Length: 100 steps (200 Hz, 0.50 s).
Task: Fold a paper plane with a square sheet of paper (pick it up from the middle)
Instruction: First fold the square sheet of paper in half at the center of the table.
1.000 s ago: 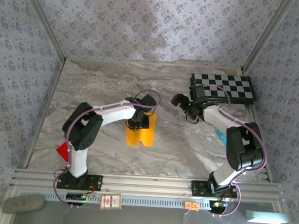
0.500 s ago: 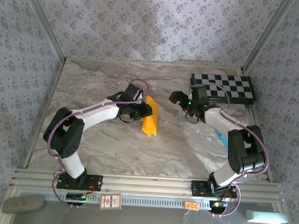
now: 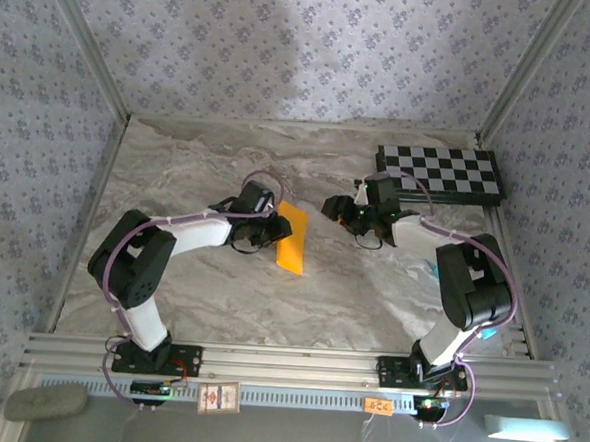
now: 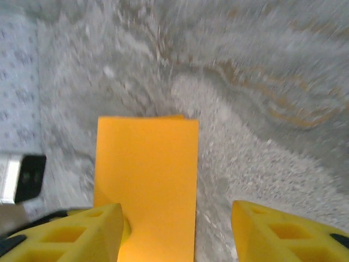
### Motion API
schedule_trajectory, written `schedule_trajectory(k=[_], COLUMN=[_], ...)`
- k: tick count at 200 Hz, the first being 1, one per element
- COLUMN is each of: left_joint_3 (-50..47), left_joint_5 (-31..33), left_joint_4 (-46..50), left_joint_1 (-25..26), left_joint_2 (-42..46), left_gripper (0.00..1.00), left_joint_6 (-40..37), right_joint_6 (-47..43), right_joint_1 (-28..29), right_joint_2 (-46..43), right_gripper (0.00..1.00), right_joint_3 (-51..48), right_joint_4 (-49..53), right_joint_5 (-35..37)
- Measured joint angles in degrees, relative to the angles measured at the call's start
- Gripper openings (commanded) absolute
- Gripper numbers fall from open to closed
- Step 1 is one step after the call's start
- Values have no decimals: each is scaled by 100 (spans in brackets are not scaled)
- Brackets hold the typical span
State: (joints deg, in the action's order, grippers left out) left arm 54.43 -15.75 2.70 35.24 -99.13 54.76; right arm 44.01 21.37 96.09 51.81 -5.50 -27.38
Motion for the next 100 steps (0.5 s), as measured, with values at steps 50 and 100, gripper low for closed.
schedule_trajectory(k=[50, 100], left_joint_3=[-205, -210], left_joint_5=[275, 343], left_joint_4=[-28, -39], left_joint_1=[0, -2], left_joint_2=[-2, -122], left_gripper=[22, 21], left_joint_6=[46, 46], right_joint_6=[-98, -317], right_joint_1=[516, 909], right_joint_2=[723, 1250], right_gripper=[23, 14], right_joint_3=[490, 1325], right_joint_4=[417, 1189], right_joint_5=[-249, -210])
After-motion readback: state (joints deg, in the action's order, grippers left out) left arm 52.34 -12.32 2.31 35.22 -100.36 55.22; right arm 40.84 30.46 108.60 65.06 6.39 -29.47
